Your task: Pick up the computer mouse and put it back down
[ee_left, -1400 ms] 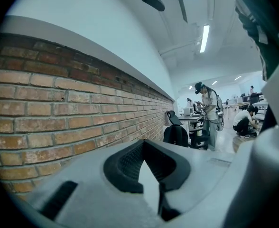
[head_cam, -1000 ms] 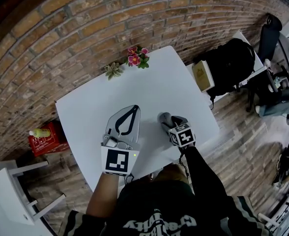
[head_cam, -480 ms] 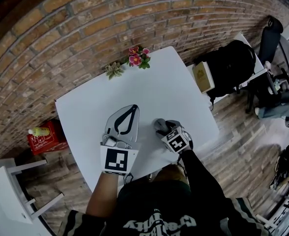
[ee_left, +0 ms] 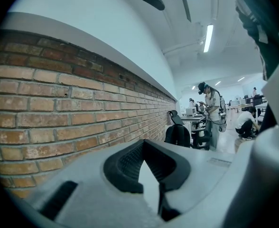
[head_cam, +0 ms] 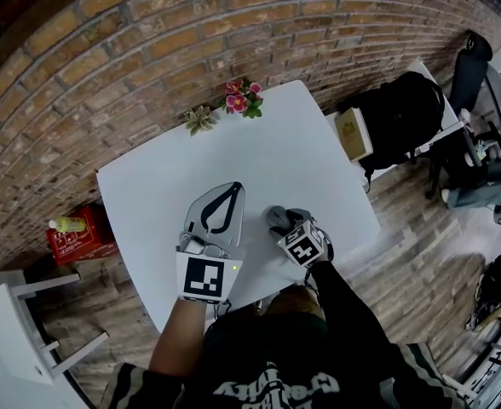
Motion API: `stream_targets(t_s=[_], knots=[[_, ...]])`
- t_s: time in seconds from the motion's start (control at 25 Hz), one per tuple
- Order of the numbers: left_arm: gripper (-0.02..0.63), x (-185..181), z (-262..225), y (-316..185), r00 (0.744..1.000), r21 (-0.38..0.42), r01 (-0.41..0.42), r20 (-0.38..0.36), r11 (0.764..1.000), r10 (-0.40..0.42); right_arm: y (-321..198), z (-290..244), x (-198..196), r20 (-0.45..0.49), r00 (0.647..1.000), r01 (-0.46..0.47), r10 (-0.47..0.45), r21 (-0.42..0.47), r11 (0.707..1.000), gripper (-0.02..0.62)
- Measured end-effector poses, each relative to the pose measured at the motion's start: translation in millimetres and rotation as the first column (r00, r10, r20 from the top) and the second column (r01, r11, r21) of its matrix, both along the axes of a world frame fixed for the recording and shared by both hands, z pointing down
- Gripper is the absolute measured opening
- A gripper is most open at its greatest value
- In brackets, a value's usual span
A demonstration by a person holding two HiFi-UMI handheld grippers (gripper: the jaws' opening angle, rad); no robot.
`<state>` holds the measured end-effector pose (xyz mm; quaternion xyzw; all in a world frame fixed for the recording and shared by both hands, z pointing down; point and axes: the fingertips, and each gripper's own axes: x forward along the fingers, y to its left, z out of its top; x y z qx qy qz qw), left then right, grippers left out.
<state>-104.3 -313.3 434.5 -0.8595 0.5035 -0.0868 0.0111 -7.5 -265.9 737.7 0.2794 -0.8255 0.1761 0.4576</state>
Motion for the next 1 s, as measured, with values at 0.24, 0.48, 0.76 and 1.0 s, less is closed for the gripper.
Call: stream_targets(t_s=[0.24,0.48,0.76,1.0], knots=[[0.005,-4,-1,3,1.000,0.004,0.012,-0.004,1.000,-0.012,2,-4,0,0.013,1.000,-0.002,0.001,0.052,0.999,0.302],[0.005,-10,-2,7,1.000,0.001,0.023,0.008,1.000,-0.023,0,-17,0,0.077,0.995,-0.068,0.061,0.091,0.994,0.304],[0.005,-14,-11,12,0.999,0.010,0.041,0.023,0.999,-0.041,-18,-62,0,0.185,0.975,-0.158,0.126,0.169,0.973,0.304],[0.005,-18,-27,14,0.997,0.032,0.071,0.027,0.997,-0.072,-38,-117,2,0.285,0.946,-0.232,0.154,0.264,0.936,0.304]])
